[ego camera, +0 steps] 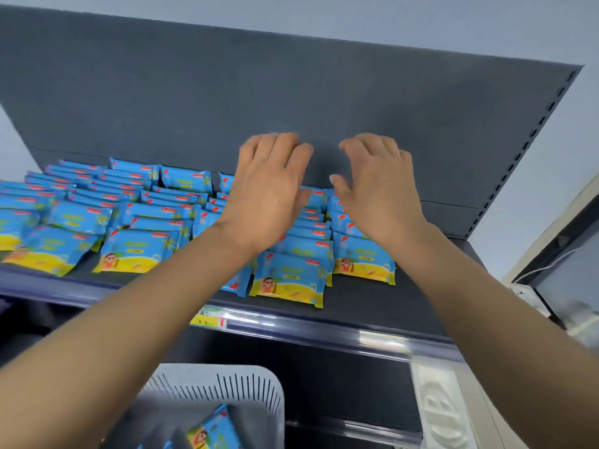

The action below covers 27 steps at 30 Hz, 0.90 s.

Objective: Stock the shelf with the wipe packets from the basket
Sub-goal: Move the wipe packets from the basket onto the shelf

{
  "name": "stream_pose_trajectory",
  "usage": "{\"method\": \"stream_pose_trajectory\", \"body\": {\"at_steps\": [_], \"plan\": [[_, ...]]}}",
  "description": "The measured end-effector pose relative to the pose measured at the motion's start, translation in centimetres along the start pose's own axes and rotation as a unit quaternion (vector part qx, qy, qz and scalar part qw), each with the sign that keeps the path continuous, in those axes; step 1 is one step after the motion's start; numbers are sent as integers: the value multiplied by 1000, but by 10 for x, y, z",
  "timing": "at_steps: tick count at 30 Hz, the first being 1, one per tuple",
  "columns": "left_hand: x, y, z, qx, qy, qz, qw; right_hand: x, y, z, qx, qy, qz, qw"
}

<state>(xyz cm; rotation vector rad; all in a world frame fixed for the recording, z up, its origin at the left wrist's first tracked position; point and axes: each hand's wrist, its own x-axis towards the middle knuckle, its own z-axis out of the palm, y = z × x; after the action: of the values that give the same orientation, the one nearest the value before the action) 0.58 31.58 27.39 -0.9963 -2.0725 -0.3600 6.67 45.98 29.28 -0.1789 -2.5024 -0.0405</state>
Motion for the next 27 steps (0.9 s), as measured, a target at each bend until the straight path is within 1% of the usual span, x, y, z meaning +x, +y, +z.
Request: {"method": "stream_pose_trajectory", "body": {"at_steps": [5, 11, 15, 19, 21, 23, 25, 27], "plan": [[-25, -24, -69, 10, 49, -10, 999, -11, -58, -35, 21, 49, -8, 999], [-63, -39, -125, 4, 66, -20, 998, -28, -121, -59, 50, 72, -26, 996], [-94, -55, -147, 26, 69, -23, 997, -41, -155, -58, 62, 78, -46, 994], [-126, -71, -153, 30, 64, -30, 997, -57, -182, -43, 78, 72, -68, 992], [-144, -79, -148, 21, 53, -40, 998, -67, -192, -30, 89, 65, -77, 991], [-165, -87, -138, 9, 30, -52, 998, -81, -200, -11, 99, 40, -88, 990], [-191, -95, -121, -8, -15, -62, 998, -97, -206, 16, 101, -11, -101, 990], [-220, -102, -100, -28, -89, -71, 993, -117, -211, 48, 96, -80, -108, 986]]}}
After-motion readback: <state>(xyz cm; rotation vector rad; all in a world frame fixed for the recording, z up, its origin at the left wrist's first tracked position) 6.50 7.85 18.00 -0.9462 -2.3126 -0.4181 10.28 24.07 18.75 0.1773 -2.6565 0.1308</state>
